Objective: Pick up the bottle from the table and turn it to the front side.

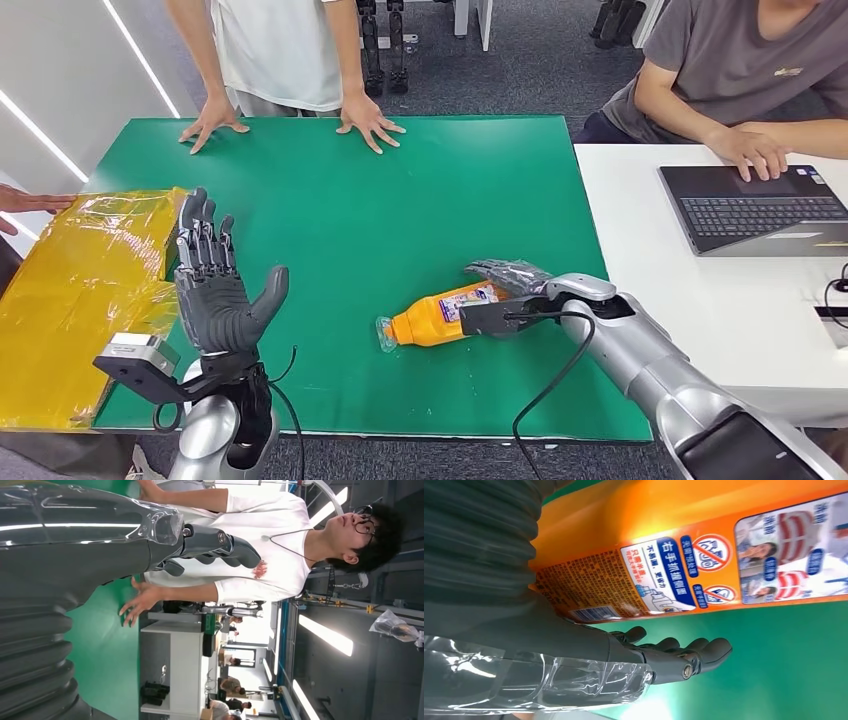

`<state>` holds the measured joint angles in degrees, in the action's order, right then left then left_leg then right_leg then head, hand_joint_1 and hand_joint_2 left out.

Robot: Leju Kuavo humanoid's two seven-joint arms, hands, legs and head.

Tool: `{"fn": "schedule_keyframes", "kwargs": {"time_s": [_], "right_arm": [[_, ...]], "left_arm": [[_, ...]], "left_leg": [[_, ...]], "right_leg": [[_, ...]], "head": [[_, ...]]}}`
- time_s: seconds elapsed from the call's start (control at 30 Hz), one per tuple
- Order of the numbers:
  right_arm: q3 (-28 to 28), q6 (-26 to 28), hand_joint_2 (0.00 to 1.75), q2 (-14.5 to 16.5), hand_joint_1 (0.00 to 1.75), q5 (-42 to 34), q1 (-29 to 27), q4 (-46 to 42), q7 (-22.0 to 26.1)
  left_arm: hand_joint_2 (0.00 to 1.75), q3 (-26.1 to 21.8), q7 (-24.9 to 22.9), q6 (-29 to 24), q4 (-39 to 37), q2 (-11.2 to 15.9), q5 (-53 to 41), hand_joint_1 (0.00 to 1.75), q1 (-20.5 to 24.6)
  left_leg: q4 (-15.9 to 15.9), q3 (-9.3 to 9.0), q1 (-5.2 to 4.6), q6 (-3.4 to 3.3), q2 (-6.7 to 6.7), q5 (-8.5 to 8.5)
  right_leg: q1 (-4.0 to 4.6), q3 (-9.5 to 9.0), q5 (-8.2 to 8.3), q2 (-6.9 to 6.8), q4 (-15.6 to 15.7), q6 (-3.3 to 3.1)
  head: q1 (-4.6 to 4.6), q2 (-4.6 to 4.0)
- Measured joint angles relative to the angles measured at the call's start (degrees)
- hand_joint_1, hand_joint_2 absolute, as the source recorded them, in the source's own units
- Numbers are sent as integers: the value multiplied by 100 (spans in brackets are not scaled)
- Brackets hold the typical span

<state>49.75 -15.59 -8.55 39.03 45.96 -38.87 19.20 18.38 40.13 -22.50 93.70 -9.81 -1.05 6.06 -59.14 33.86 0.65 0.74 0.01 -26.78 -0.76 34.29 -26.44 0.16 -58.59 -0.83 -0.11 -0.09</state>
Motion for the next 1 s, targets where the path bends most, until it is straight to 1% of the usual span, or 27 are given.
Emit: {"fn": "schedule_keyframes", "kwargs": {"time_s": [0.27,0.33,0.4,0.47,0.6,0.8,0.9,1.0], "right_arm": [[307,-78,175,2,0,107,247,274,-139],[369,-66,175,3,37,93,284,341,-158],[416,-21,175,4,119,67,308,402,-166],[457,56,175,7,166,45,319,450,-154],[503,253,175,15,173,-9,322,518,-121],[525,630,175,26,174,-196,256,563,-119],[466,969,175,26,175,-376,130,515,-134],[316,1446,175,30,175,-588,-48,373,-143]], "left_arm": [[175,0,0,-9,-1,19,38,0,0],[175,0,0,-10,-2,20,45,0,0],[175,0,1,-8,-2,20,51,0,0],[175,-1,1,-6,-2,20,52,0,-1],[175,-2,1,-3,-2,20,52,0,-1],[175,-2,0,1,-4,35,21,0,-15],[175,-2,1,5,-4,37,2,0,-47],[175,-2,0,6,-3,37,-28,0,-70]], "left_leg": [[0,0,0,0,0,0],[-1,0,0,0,0,0],[-1,0,0,0,0,0],[-1,0,0,0,0,0],[-1,-1,0,0,0,0],[-1,-1,0,0,0,0],[-2,0,0,0,0,0],[-1,1,0,0,-1,0]], "right_leg": [[0,0,0,0,0,0],[0,0,0,0,0,0],[0,0,0,0,0,0],[0,0,0,0,0,0],[0,0,0,0,0,0],[0,0,0,0,0,0],[0,0,0,0,0,0],[0,0,0,0,0,0]], "head": [[1,0],[1,0],[1,0],[1,0],[0,0],[1,0],[1,0],[1,0]]}}
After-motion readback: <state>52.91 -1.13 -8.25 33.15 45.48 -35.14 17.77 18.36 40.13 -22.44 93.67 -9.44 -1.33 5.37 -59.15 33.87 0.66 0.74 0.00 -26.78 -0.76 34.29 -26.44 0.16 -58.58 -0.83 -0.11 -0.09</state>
